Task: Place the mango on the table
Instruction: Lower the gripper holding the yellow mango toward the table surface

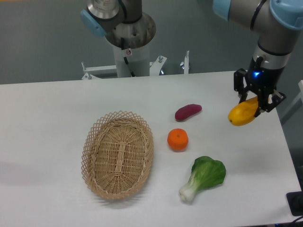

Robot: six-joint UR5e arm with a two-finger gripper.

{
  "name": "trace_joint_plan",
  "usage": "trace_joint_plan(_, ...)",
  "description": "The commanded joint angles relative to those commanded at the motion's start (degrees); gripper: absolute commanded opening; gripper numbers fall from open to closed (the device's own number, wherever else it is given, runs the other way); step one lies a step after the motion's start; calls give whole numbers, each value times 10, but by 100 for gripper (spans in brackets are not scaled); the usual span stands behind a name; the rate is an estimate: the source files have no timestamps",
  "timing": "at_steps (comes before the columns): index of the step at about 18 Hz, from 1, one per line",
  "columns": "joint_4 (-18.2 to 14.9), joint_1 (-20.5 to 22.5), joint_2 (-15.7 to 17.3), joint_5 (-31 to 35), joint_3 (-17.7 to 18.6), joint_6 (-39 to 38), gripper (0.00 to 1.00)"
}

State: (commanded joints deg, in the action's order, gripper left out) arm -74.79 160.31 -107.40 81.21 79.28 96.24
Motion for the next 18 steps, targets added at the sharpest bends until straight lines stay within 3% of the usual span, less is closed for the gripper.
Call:
trace_joint_plan(15,11,-7,0,1,22,-1,49)
trace_joint_plan(18,53,-12,1,0,46,-10,49)
